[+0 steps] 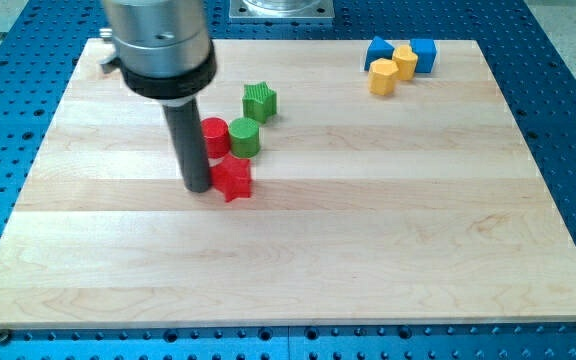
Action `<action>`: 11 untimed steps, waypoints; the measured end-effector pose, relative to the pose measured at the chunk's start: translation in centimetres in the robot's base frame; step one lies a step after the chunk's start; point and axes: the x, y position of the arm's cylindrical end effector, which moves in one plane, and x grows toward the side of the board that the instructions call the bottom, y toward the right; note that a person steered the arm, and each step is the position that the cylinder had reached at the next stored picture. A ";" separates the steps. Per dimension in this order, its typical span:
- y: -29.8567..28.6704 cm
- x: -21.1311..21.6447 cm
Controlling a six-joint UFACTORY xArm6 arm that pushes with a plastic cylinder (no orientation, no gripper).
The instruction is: Push the red circle to the top of the green star
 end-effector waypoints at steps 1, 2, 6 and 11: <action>-1.2 -0.1; 0.1 -3.6; -6.4 -11.6; 4.7 -24.2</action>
